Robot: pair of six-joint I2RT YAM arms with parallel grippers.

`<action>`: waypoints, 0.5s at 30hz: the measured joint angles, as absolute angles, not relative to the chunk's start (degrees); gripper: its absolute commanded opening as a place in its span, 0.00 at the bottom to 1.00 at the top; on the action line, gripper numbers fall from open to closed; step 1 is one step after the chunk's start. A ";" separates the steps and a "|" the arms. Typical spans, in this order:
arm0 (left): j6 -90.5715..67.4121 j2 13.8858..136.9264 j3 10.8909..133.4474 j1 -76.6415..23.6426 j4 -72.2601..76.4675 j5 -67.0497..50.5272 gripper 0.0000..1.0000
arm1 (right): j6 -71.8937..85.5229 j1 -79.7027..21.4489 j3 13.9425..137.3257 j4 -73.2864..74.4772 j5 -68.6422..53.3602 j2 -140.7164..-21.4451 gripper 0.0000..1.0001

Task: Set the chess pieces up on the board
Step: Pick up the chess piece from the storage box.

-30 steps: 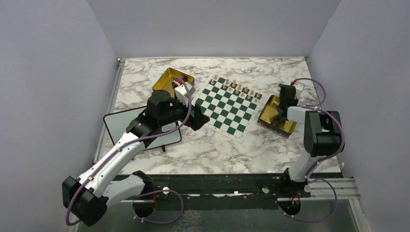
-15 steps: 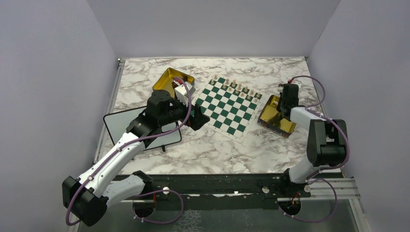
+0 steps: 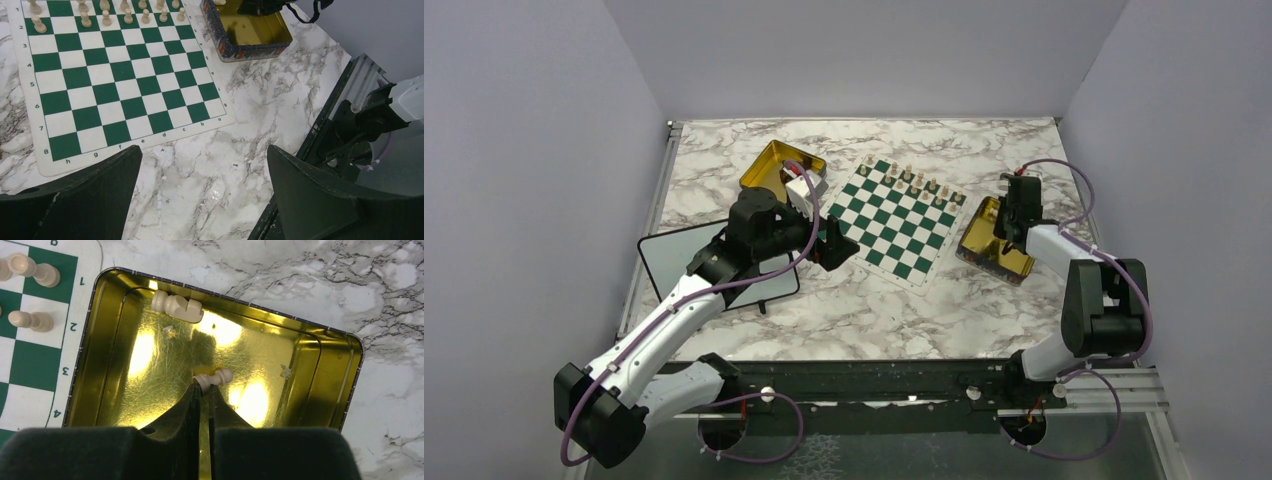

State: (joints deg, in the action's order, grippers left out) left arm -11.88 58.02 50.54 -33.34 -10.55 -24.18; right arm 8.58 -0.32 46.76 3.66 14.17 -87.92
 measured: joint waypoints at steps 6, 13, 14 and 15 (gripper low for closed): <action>-12.23 58.52 50.30 -33.34 -10.31 -24.18 0.95 | 7.84 -1.30 46.76 4.27 14.31 -87.77 0.11; -12.23 58.89 50.09 -33.34 -10.13 -24.12 0.95 | 7.38 -1.54 46.81 4.84 14.33 -85.06 0.11; -12.27 58.96 50.09 -33.34 -10.04 -24.10 0.95 | 7.38 -1.54 46.87 5.08 14.33 -84.77 0.11; -12.38 59.05 50.09 -33.34 -9.98 -24.08 0.94 | 7.35 -1.56 46.94 5.32 14.35 -84.51 0.11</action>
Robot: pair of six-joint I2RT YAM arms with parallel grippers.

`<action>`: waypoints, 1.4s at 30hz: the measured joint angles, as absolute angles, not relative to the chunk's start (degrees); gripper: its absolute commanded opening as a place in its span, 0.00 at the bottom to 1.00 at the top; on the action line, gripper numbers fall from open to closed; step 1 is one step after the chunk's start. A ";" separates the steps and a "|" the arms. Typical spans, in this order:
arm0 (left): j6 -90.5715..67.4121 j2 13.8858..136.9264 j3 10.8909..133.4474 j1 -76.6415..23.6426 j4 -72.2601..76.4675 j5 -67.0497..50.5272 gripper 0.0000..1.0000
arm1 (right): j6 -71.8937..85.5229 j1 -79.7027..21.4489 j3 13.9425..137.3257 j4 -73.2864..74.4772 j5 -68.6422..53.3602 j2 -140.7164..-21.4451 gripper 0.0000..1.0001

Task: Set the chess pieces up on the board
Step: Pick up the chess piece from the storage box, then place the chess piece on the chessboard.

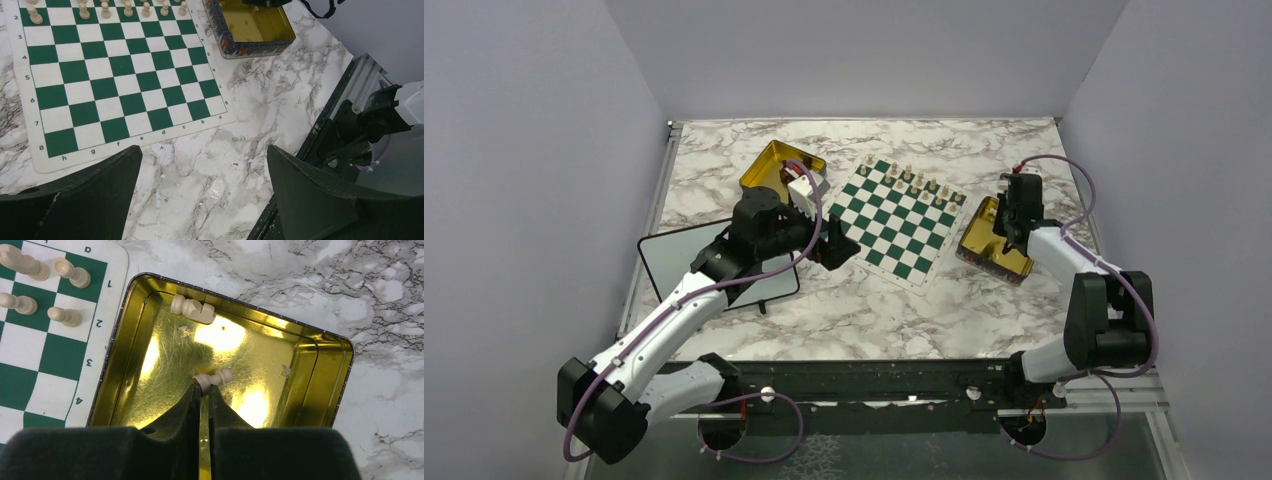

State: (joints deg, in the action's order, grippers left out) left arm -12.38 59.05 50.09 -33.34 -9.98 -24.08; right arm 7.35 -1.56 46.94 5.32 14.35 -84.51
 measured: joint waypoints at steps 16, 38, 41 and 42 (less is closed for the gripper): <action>-15.27 61.91 50.17 -32.77 -10.00 -20.51 0.88 | 4.14 -6.31 49.52 6.63 14.31 -79.85 0.11; -27.29 81.56 69.82 -23.46 -13.47 -34.24 0.69 | -20.73 -37.39 39.88 -12.86 9.63 -66.50 0.12; -28.47 83.29 71.09 -23.46 -13.72 -36.51 0.68 | -25.19 -39.90 38.61 -16.27 7.38 -66.48 0.10; -28.73 83.64 71.44 -23.46 -13.98 -37.19 0.68 | -26.85 -40.69 38.09 -17.85 6.15 -66.41 0.10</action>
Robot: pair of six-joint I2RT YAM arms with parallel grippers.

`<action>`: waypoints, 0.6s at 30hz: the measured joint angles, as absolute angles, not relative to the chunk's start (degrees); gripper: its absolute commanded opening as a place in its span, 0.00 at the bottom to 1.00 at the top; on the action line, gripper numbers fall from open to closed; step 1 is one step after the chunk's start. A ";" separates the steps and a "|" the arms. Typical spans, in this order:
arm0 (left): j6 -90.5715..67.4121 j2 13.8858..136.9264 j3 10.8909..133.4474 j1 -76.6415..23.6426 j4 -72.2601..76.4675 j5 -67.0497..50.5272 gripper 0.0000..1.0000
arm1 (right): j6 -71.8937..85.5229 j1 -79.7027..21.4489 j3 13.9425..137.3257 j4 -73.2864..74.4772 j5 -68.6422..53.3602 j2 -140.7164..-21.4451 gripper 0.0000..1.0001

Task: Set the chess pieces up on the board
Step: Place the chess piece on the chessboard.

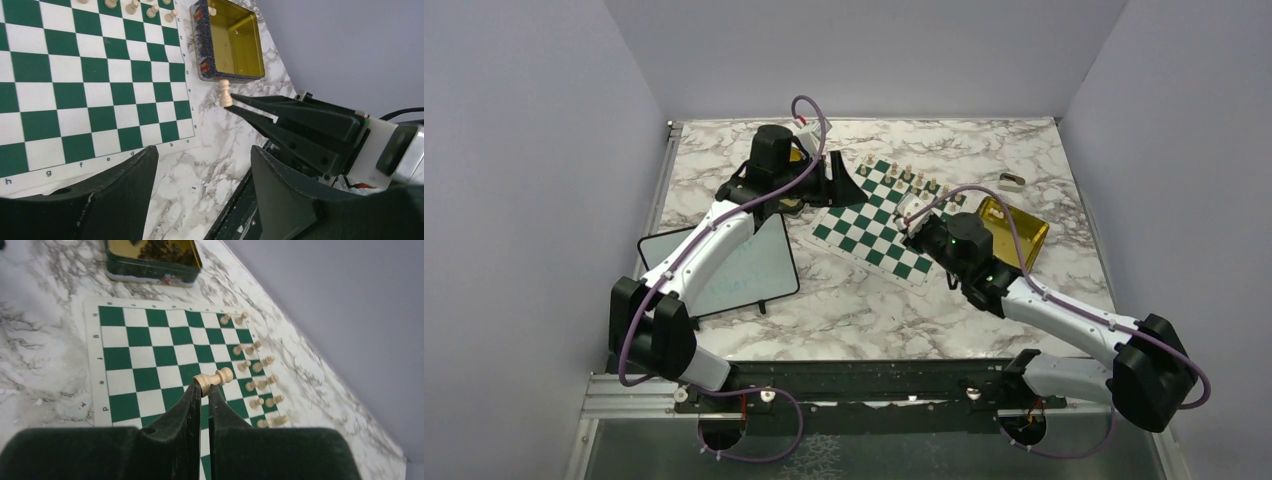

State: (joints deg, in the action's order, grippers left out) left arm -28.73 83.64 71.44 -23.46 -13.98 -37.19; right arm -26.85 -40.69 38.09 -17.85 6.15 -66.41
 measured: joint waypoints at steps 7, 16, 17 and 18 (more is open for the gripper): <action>-29.34 84.95 74.83 -23.46 -16.40 -41.15 0.62 | -42.06 -44.71 29.54 -27.31 -6.07 -63.59 0.07; -29.06 85.12 76.42 -23.46 -19.40 -46.76 0.55 | -56.01 -45.82 25.19 -31.42 -15.51 -59.90 0.07; -28.93 85.21 76.42 -23.46 -19.64 -47.27 0.55 | -56.75 -45.82 25.19 -31.73 -15.79 -59.55 0.07; -28.84 85.34 76.40 -23.46 -19.79 -47.79 0.55 | -57.39 -45.82 25.19 -31.90 -15.99 -59.24 0.07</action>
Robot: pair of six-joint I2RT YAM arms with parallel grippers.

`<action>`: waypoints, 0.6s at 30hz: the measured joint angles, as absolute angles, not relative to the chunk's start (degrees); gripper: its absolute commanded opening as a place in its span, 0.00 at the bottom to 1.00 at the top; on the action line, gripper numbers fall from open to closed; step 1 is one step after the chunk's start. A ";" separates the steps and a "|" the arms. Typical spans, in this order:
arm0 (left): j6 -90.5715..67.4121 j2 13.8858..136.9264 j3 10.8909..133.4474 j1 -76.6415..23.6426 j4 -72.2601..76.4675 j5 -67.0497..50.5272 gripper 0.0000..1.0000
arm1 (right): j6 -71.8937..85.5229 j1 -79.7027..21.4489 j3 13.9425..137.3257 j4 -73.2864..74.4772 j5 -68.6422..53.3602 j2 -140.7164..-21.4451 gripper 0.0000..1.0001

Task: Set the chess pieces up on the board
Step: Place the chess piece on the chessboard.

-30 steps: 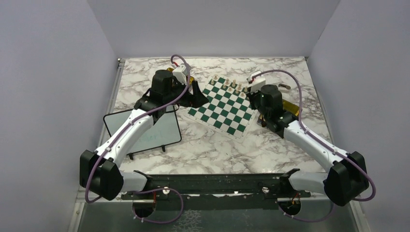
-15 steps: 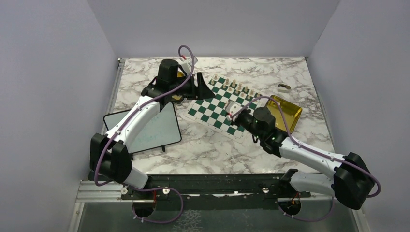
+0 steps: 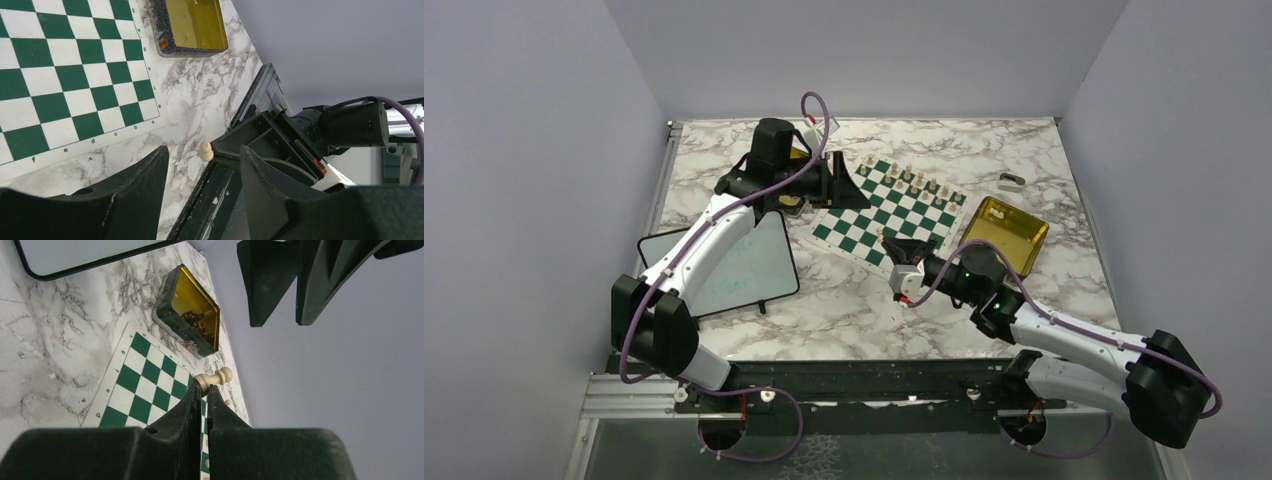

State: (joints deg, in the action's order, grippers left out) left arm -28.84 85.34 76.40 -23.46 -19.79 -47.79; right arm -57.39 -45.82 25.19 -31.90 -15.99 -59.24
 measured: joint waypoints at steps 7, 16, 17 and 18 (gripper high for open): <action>-28.01 85.86 75.72 -23.86 -20.78 -49.98 0.51 | -59.55 -46.13 25.19 -32.12 -16.47 -58.83 0.07; -27.75 88.07 75.70 -25.85 -21.23 -51.68 0.44 | -60.14 -46.19 25.19 -32.10 -16.69 -58.83 0.06; -27.70 88.18 75.70 -26.02 -21.23 -51.79 0.44 | -60.14 -46.24 25.19 -32.12 -16.73 -58.83 0.06; -27.59 88.36 75.70 -26.39 -21.37 -51.96 0.43 | -60.16 -46.30 25.19 -32.10 -16.78 -58.83 0.06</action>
State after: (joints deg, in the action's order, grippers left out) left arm -27.59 88.36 75.70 -26.39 -21.37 -51.96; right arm -60.16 -46.30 25.19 -32.10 -16.78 -58.83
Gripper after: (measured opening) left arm 0.450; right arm 0.079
